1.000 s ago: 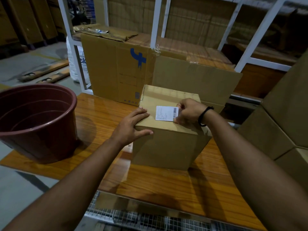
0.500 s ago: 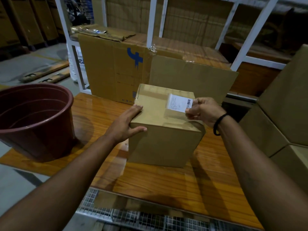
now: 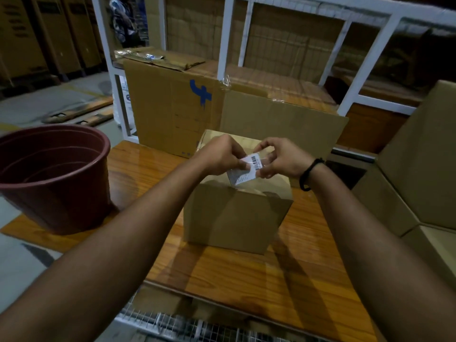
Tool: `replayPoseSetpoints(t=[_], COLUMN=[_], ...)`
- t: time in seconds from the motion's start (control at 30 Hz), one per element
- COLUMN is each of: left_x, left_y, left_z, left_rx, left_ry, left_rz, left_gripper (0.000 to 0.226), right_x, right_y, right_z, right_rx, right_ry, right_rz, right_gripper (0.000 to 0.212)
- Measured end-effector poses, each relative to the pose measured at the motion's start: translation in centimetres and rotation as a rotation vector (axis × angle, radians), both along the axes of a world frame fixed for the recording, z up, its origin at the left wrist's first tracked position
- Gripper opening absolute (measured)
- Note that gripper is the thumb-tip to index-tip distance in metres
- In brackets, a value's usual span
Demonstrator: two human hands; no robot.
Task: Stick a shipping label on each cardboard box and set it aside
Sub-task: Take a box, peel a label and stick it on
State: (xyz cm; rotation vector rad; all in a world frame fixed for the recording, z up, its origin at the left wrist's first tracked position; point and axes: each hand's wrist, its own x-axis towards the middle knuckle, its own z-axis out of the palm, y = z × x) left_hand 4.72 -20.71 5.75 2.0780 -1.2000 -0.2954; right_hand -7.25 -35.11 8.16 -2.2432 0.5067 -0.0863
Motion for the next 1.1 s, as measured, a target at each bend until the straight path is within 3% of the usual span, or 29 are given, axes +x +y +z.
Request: replayPoseSetpoints(t=[0.13, 0.23, 0.33, 0.5, 0.7, 0.9, 1.1], left_x=[0.2, -0.1, 0.1, 2.1, 8.5, 14.4, 16.6], left_y=[1.8, 4.1, 6.4, 10.5, 20.8, 29.9, 32.4], left_z=[-1.1, -1.9, -2.6, -2.7, -0.9, -2.5, -4.5], left_rx=[-0.151, -0.289, -0.365, -0.333, 0.068, 0.401, 0.264], left_ry=[0.244, 0.463, 0.527, 0.459, -0.062, -0.106, -0.06], left_rz=[0.085, 0.218, 0.283, 0.281, 0.399, 0.398, 0.296], left_gripper=[0.018, 0.019, 0.02, 0.027, 0.052, 0.04, 0.034], right_x=[0.4, 0.9, 1.5, 4.5, 10.4, 19.5, 28.0], right_y=[0.1, 1.7, 4.9, 8.6, 12.5, 20.8, 29.0], right_z=[-0.6, -2.5, -4.3, -4.9, -3.2, -2.3, -3.9], right_rx=[0.298, 0.602, 0.765, 0.731, 0.739, 0.661, 0.452], right_ry=[-0.166, -0.251, -0.25, -0.299, -0.304, -0.22, -0.061], right_rz=[-0.056, -0.077, -0.036, -0.082, -0.104, -0.052, -0.031], right_gripper=[0.051, 0.036, 0.021, 0.015, 0.013, 0.013, 0.013])
